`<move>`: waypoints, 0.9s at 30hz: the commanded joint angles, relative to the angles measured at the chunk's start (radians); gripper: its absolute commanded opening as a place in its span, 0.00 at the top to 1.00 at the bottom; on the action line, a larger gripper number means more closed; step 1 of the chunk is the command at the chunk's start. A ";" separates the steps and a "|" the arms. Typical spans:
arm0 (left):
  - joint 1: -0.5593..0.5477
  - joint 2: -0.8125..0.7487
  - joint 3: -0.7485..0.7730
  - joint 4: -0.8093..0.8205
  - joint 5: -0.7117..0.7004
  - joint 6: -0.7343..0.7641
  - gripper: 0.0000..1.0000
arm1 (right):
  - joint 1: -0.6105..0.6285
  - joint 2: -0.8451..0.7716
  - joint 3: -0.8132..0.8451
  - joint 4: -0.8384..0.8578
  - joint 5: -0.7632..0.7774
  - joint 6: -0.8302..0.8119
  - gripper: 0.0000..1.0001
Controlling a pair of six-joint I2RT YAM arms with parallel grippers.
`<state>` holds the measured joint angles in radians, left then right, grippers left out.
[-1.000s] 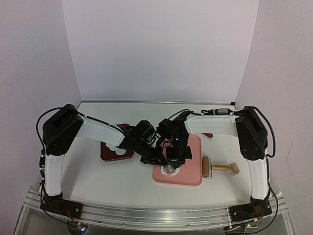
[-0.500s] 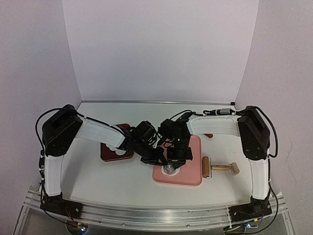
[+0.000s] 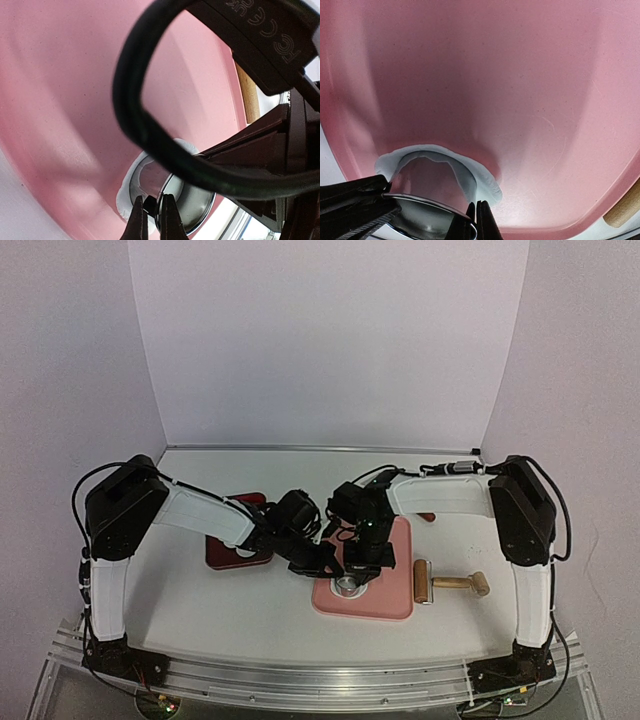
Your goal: Roll out the dumpling wrappers from the dough
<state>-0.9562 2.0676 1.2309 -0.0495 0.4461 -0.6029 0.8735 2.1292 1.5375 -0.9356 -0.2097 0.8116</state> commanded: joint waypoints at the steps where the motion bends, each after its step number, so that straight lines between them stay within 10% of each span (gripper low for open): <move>1: -0.048 0.177 -0.097 -0.178 -0.092 0.012 1.00 | 0.016 0.237 -0.129 0.107 -0.039 0.004 1.00; 27: -0.049 0.076 0.007 -0.253 -0.117 0.048 1.00 | 0.000 0.131 -0.063 0.051 0.007 0.016 1.00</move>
<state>-0.9571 2.0672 1.2499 -0.0530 0.4369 -0.5963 0.8532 2.1260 1.5344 -0.9389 -0.2528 0.8168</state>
